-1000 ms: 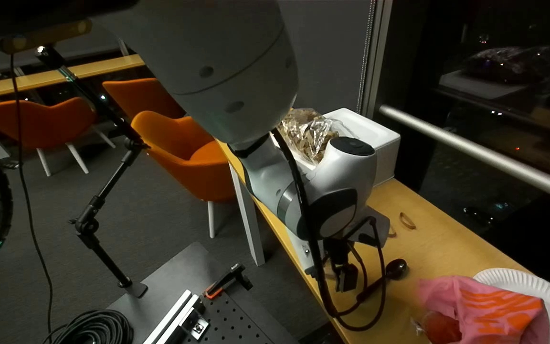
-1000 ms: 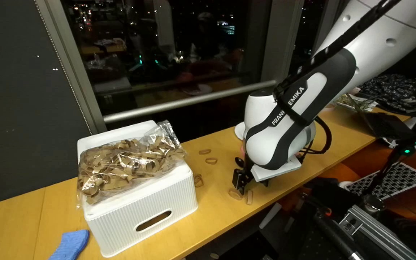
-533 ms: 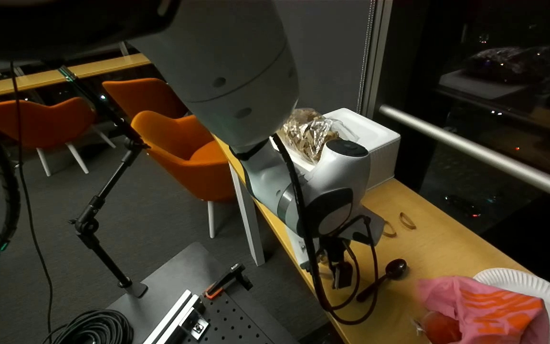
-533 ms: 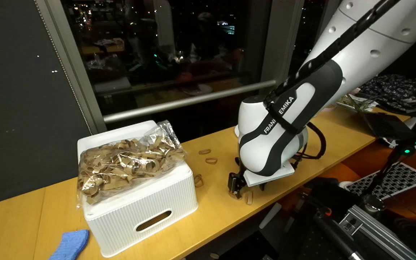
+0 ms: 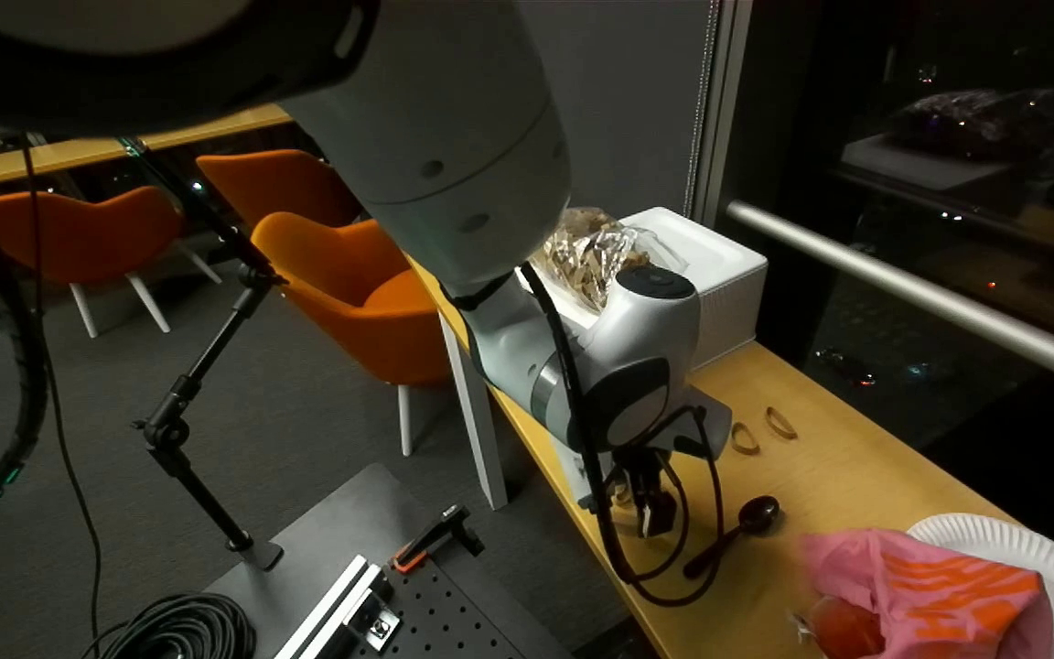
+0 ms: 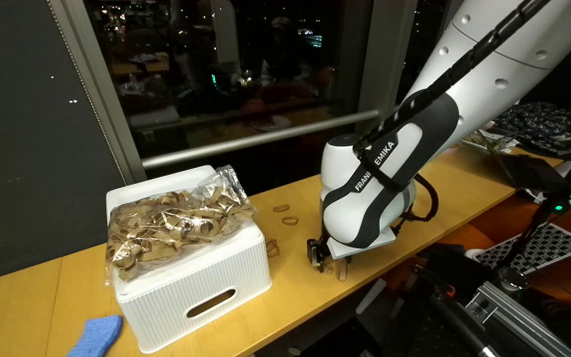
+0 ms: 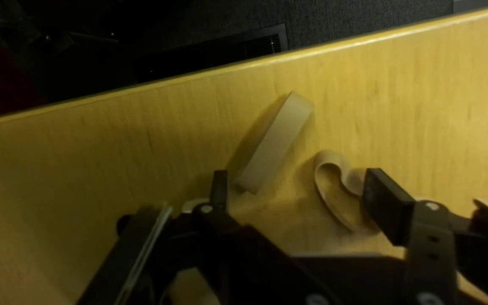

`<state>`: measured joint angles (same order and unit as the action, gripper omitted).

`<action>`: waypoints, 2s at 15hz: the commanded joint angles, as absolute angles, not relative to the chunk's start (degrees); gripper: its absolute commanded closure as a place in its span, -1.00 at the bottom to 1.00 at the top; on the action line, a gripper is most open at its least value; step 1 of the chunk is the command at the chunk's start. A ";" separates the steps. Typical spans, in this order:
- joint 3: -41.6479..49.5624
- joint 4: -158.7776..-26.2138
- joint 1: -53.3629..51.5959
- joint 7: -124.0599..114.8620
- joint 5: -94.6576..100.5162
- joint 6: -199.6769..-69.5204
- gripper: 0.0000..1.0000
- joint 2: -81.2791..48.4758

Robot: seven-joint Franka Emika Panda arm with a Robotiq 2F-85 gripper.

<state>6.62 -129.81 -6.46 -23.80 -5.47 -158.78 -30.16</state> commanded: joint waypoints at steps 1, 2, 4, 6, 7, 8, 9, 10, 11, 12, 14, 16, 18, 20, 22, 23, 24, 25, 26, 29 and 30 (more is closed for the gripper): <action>7.38 -128.15 -7.24 -24.00 -4.97 -159.51 -0.01 -31.12; 7.39 -127.96 -7.22 -23.97 -4.97 -159.55 0.16 -31.18; 7.38 -127.66 -7.19 -23.89 -4.95 -159.52 0.43 -31.16; 7.31 -127.50 -7.12 -23.83 -5.01 -159.57 0.73 -31.17; 7.28 -127.46 -7.06 -23.81 -5.06 -159.55 0.91 -31.09; 7.24 -127.44 -7.00 -23.76 -5.11 -159.52 0.98 -30.99; 7.15 -127.39 -6.91 -23.68 -5.19 -159.45 1.00 -30.88; 7.18 -127.31 -6.89 -23.70 -5.19 -159.31 1.00 -30.70; 7.29 -127.20 -6.98 -23.75 -5.08 -159.25 1.00 -30.58; 7.34 -127.04 -6.99 -23.77 -5.05 -159.03 0.99 -30.30; 7.69 -126.26 -7.18 -23.94 -4.75 -158.57 0.99 -29.86; 8.18 -124.19 -7.41 -24.16 -4.32 -157.82 0.99 -29.74; 8.41 -121.36 -7.47 -24.37 -4.17 -157.10 0.99 -30.39; 8.32 -118.91 -7.40 -24.41 -4.20 -156.76 0.99 -31.26; 8.31 -116.40 -7.57 -24.64 -4.09 -156.51 0.99 -32.40; 8.31 -115.23 -7.78 -24.73 -3.94 -156.49 0.99 -32.94; 8.22 -113.76 -7.98 -24.76 -3.86 -156.25 0.99 -33.59; 8.32 -112.43 -8.32 -24.89 -3.67 -156.11 0.99 -34.31; 8.07 -111.11 -8.58 -24.66 -3.59 -156.18 0.99 -35.19; 7.60 -108.94 -9.57 -24.45 -3.58 -156.08 0.99 -37.09; 7.57 -108.51 -9.80 -24.22 -3.60 -156.17 0.99 -37.59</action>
